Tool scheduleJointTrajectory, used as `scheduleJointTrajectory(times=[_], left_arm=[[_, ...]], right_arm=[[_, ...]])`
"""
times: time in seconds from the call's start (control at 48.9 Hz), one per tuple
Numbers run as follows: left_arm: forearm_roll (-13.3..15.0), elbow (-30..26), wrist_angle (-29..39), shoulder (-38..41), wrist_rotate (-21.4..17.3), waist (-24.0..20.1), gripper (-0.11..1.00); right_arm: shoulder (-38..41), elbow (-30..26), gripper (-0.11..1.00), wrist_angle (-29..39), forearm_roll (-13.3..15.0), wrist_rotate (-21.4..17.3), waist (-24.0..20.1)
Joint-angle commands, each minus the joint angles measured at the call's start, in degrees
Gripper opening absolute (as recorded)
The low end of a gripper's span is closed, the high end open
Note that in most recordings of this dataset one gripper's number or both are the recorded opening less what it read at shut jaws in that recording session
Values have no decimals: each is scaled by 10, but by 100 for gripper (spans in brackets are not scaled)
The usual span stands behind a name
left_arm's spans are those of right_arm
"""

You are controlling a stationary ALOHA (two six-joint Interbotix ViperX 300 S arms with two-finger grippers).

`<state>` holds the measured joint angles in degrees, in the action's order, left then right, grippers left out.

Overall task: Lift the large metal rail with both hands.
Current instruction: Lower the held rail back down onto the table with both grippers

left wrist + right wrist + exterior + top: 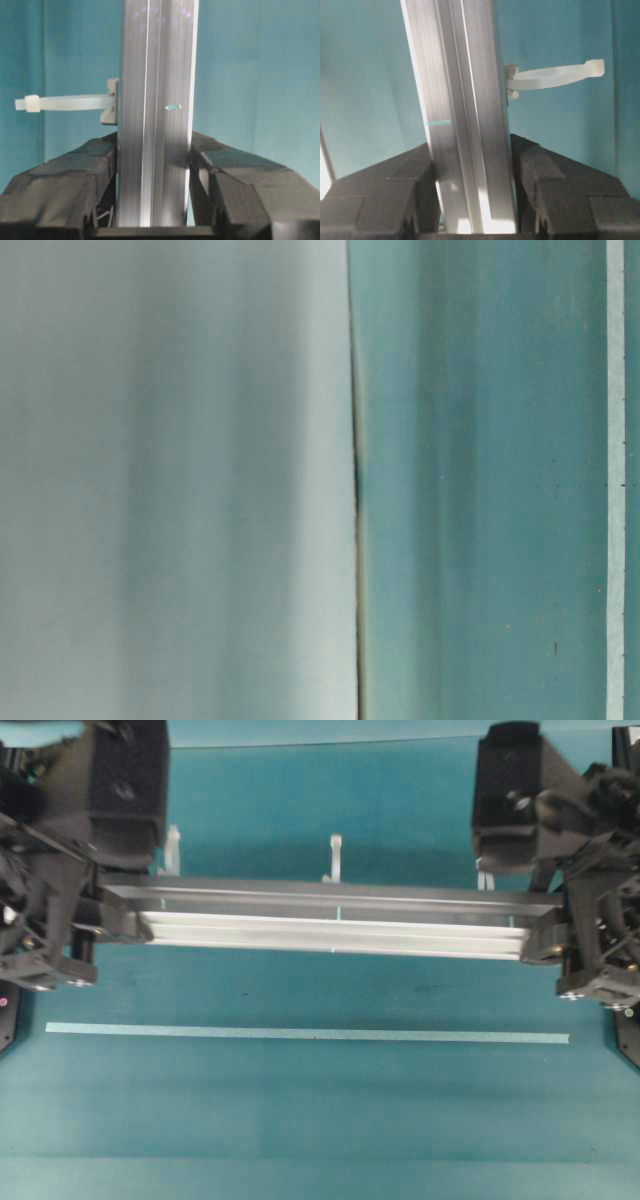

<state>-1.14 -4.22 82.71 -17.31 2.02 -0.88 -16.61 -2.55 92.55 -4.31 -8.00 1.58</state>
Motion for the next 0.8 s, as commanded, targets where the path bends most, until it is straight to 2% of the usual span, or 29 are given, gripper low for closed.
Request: scheduleJointTrajectory(times=[0.0,0.225,0.429,0.776], left_arm=[[-2,21,-22,-9,3,-5,36],[-4,129,-111,-18,3,-13,36],[-2,221,-191,-26,4,-16,36],[-4,330,-292,-22,5,-24,36]], right_arm=[[-1,17,39,-18,-4,-5,-1],[-2,121,39,-94,-5,34,0],[-2,186,39,-167,-2,62,4],[21,279,39,-260,4,77,9]])
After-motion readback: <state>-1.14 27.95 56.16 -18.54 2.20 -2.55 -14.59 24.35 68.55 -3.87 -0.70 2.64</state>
